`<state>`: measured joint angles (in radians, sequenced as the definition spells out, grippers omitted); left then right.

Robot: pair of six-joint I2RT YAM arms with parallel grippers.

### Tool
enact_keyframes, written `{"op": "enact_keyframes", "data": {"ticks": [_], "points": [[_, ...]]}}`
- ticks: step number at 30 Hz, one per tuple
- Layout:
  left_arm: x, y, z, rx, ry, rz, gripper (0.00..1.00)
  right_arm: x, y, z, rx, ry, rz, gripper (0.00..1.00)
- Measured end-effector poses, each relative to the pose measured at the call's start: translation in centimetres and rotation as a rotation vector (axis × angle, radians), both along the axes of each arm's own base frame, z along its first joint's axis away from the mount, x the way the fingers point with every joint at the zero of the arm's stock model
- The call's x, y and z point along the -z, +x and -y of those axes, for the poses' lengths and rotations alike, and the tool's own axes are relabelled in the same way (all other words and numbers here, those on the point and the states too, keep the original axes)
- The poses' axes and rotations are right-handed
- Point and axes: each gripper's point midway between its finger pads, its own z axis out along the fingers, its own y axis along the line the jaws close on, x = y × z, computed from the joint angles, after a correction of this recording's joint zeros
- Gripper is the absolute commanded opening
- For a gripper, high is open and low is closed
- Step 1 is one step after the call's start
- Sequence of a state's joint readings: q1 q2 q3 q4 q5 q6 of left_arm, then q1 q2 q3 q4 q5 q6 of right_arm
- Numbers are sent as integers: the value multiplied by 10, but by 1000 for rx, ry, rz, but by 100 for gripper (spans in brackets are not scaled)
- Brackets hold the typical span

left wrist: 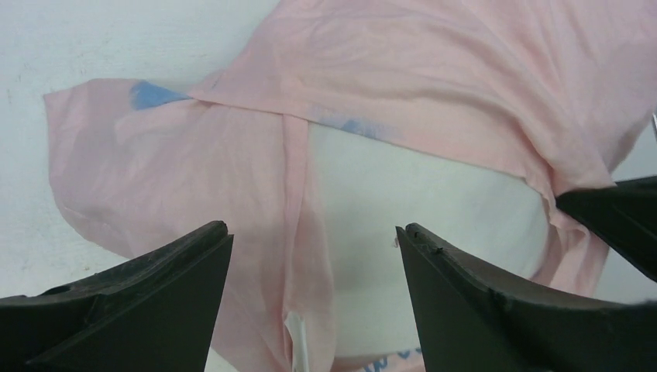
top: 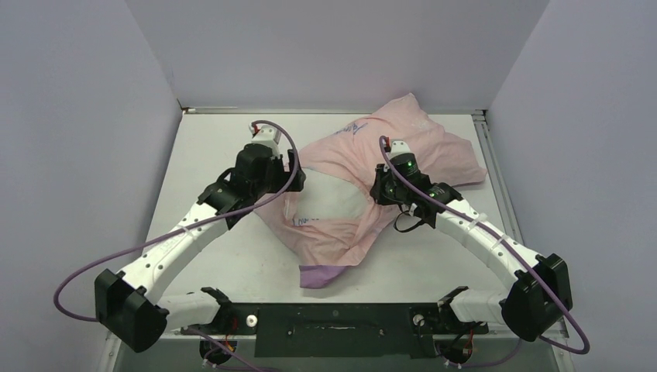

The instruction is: Remove the pillowcase from the pillow

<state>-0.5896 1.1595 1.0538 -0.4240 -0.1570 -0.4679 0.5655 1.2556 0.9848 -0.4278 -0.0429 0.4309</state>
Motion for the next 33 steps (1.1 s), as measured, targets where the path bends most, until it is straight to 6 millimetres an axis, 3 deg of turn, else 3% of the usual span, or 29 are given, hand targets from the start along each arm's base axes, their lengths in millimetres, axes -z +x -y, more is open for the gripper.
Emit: {"op": "enact_keyframes", "data": {"ticks": [2, 7, 12, 16, 25, 29, 33], "points": [[7, 15, 2, -24, 13, -4, 78, 0, 0, 0, 0, -4, 1, 8], [41, 29, 1, -54, 85, -66, 73, 0, 0, 0, 5, -9, 5, 8], [58, 35, -19, -136, 139, -71, 71, 0, 1, 1, 4, -13, 7, 8], [73, 35, -38, -194, 164, -88, 68, 0, 1, 1, 1, -16, 9, 8], [78, 25, -63, -278, 139, -77, 61, 1, 4, 7, 17, -46, 23, 9], [85, 17, -76, -324, 109, -82, 52, 3, 3, 12, 29, -70, 22, 14], [100, 11, -75, -325, 64, -110, 39, 1, -1, 13, 12, -101, 24, 27]]}}
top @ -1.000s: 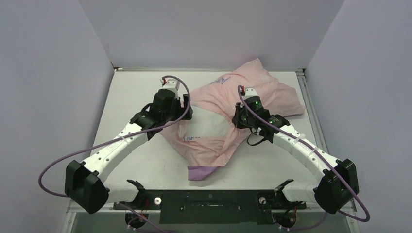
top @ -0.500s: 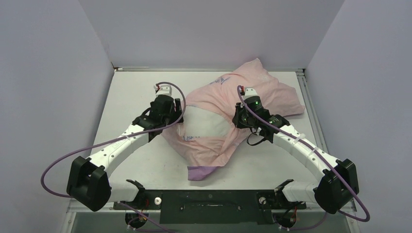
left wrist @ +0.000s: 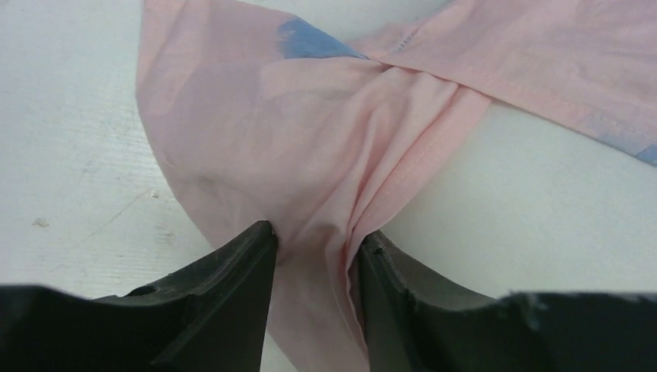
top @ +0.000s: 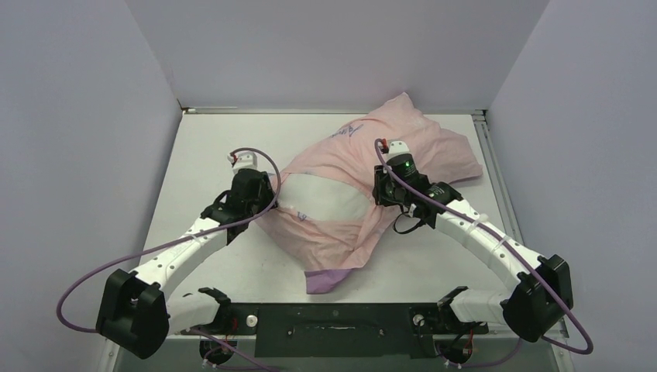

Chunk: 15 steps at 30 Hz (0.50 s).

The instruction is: Remove the pillowcase from the pillow

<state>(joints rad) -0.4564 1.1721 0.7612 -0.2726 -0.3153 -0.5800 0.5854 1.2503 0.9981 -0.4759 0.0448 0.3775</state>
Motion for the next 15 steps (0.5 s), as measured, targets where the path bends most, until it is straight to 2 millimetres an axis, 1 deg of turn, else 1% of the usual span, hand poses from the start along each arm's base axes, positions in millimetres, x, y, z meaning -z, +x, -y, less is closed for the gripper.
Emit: {"op": "enact_keyframes", "data": {"ticks": [2, 4, 7, 10, 12, 13, 15], "points": [[7, -2, 3, 4, -27, -3, 34, -4, -1, -2, -12, -12, 5, 36], [13, -7, 5, 11, -49, -6, 30, -16, -6, -11, -53, -23, 22, 45], [16, -13, 7, 21, -86, 4, 23, -46, -11, -32, -124, -16, 74, 58], [18, -18, 9, 24, -117, 14, 17, -87, -15, -66, -212, 14, 150, 65], [18, -20, 10, 28, -133, 24, 14, -108, -18, -91, -269, 31, 191, 69], [18, -21, 10, 30, -139, 28, 8, -114, -19, -103, -294, 36, 203, 71], [19, -22, 11, 32, -155, 35, 7, -120, -23, -128, -346, 38, 212, 75]]}}
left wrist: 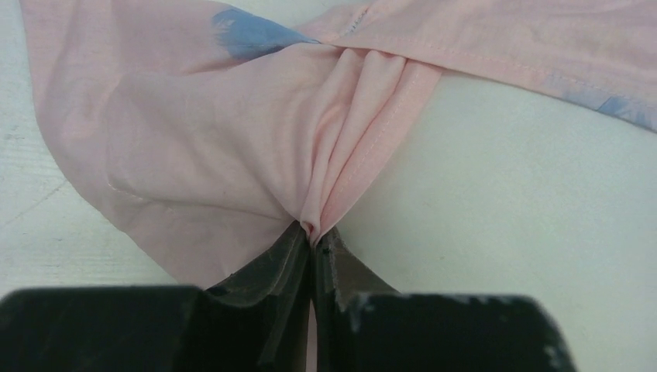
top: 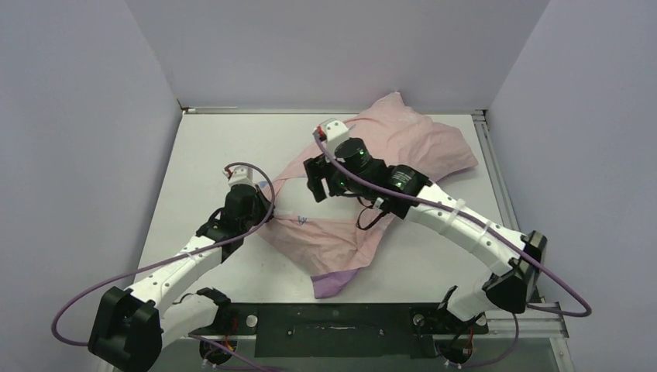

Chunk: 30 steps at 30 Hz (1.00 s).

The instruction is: Remove the pillowcase from the pillow

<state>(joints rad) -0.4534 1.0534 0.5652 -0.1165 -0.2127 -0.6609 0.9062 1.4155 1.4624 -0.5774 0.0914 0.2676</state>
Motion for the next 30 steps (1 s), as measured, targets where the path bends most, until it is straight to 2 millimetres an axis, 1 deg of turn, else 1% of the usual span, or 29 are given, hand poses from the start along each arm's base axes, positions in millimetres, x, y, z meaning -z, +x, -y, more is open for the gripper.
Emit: {"op": "enact_keyframes", "data": {"ticks": [2, 3, 4, 6, 8, 11, 13, 14, 16, 17, 20, 23, 28, 30], "points": [[1, -1, 1, 2, -15, 5, 5, 6, -4, -25, -50, -22, -7, 76], [1, -1, 2, 5, -23, 9, 0, 11, -5, -33, -66, -33, -13, 77], [2, -1, 2, 4, -28, 14, 0, 18, -7, -43, -87, -46, -23, 78], [3, -2, 3, 9, -45, 27, 0, 40, -8, -58, -117, -81, -54, 81], [4, -4, 4, 11, -61, 38, 0, 64, -6, -65, -122, -124, -87, 85], [4, -5, 5, 10, -85, 57, 0, 90, 0, -72, -115, -169, -119, 92], [4, -5, 6, 10, -97, 69, 0, 104, 6, -77, -101, -192, -129, 98], [4, -6, 5, 9, -102, 76, 0, 108, 8, -79, -95, -199, -132, 98], [5, -7, 5, 5, -114, 84, 0, 114, 13, -83, -82, -206, -134, 91], [6, -8, 4, 2, -120, 89, 0, 114, 15, -85, -76, -205, -133, 90], [8, -10, 4, -5, -142, 102, 0, 114, 22, -90, -57, -205, -123, 90], [9, -12, 4, -10, -164, 115, 0, 121, 29, -91, -29, -226, -112, 90], [14, -13, 2, -18, -168, 123, 0, 152, 38, -88, 12, -304, -117, 90], [18, -14, 1, -22, -164, 119, 0, 160, 39, -88, 22, -326, -112, 96]]}}
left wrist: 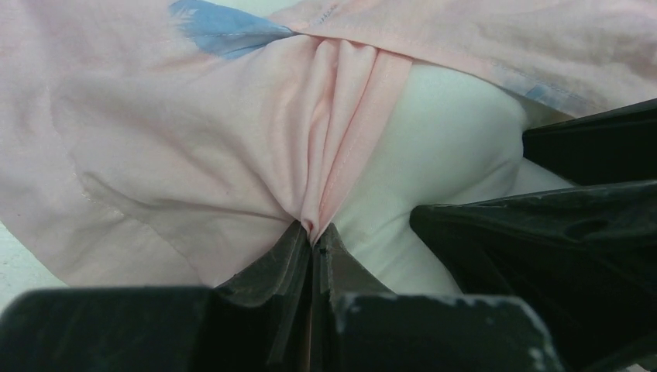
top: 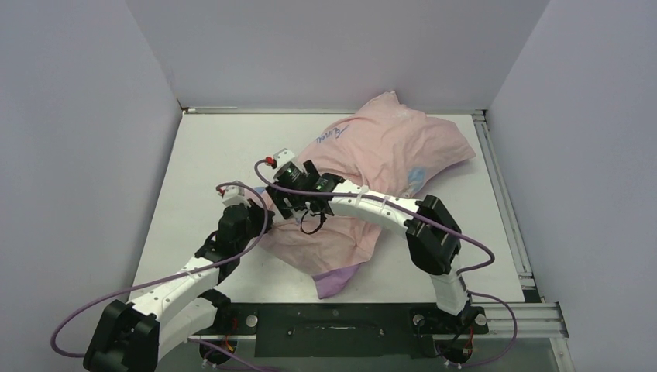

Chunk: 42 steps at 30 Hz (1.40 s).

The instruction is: Remove the pillowcase from the pillow

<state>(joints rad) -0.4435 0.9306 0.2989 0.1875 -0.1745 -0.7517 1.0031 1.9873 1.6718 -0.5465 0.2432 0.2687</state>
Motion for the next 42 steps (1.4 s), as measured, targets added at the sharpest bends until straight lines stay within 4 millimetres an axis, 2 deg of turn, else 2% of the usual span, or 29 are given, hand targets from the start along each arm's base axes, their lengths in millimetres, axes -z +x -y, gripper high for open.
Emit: {"op": "enact_keyframes", "data": {"ticks": [1, 2, 4, 5, 8, 9, 16, 26, 34, 42], "points": [[2, 0, 0, -1, 2, -4, 0, 3, 1, 0, 3, -9, 5, 94], [4, 0, -1, -2, 4, -6, 0, 5, 1, 0, 6, -17, 13, 81], [6, 0, -1, -3, 6, -9, 0, 8, 2, 0, 10, -30, 28, 49], [6, 0, 0, -3, 6, -9, 0, 10, 3, 2, 20, -40, 37, 37], [5, 1, 0, -2, 4, -5, 0, 12, 7, 8, 43, -50, 58, 11], [5, 1, 0, -2, 4, -6, 0, 12, 9, 11, 50, -50, 64, 6], [2, 0, 1, 2, 2, 2, 0, -3, 8, 33, 79, 18, 56, 5], [-14, -1, 11, 42, -33, 40, 0, -39, 5, 92, 63, 262, -47, 5], [-16, -1, 21, 79, -63, 38, 0, -51, -4, 131, 15, 450, -137, 5], [-17, 0, 27, 107, -76, 28, 0, -55, -16, 144, -43, 549, -182, 5]]}}
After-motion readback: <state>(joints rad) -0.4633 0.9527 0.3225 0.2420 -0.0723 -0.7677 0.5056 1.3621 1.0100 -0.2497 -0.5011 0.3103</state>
